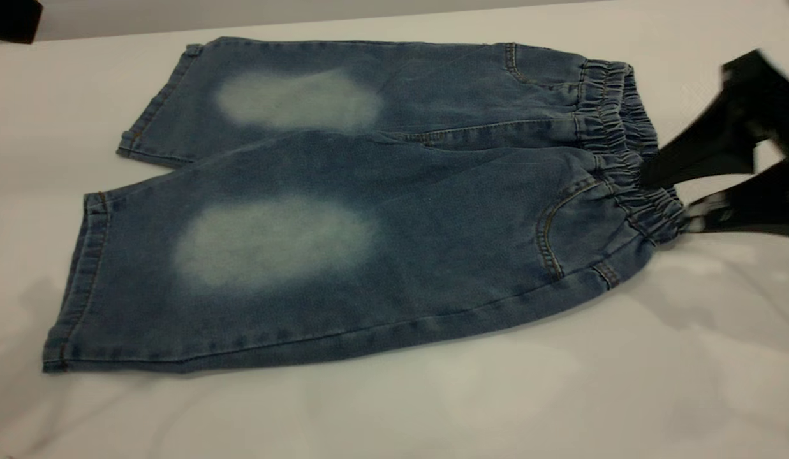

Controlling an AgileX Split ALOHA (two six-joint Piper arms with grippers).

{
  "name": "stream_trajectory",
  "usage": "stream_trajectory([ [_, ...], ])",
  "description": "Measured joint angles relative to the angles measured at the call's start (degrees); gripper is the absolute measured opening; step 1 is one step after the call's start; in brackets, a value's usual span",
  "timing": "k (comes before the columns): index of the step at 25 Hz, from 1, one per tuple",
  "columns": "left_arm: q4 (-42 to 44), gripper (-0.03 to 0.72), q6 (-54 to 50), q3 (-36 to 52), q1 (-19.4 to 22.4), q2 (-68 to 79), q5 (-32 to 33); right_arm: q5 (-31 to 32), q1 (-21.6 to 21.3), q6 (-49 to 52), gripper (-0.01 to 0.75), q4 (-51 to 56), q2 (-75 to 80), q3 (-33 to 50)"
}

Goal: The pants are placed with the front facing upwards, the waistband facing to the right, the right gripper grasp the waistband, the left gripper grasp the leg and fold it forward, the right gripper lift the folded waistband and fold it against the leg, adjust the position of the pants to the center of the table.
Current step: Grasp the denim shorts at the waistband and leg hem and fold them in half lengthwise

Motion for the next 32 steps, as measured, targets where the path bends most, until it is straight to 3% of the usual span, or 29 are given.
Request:
stream_trajectory([
  [4, 0.0, 0.306, -0.06, 0.0, 0.0, 0.0, 0.02, 0.09, -0.86, -4.34, 0.416, 1.26, 6.69, -0.67],
  [8, 0.0, 0.306, -0.06, 0.0, 0.0, 0.0, 0.14, -4.18, -2.41, -6.0, 0.416, 1.25, 9.97, -2.06],
  [12, 0.0, 0.306, -0.06, 0.0, 0.0, 0.0, 0.51, -1.76, -3.55, -6.95, 0.416, 1.05, 10.66, -4.24],
  [32, 0.0, 0.306, -0.12, 0.0, 0.0, 0.0, 1.14, -3.5, -3.67, -8.5, 0.404, 1.05, 16.95, -9.52],
])
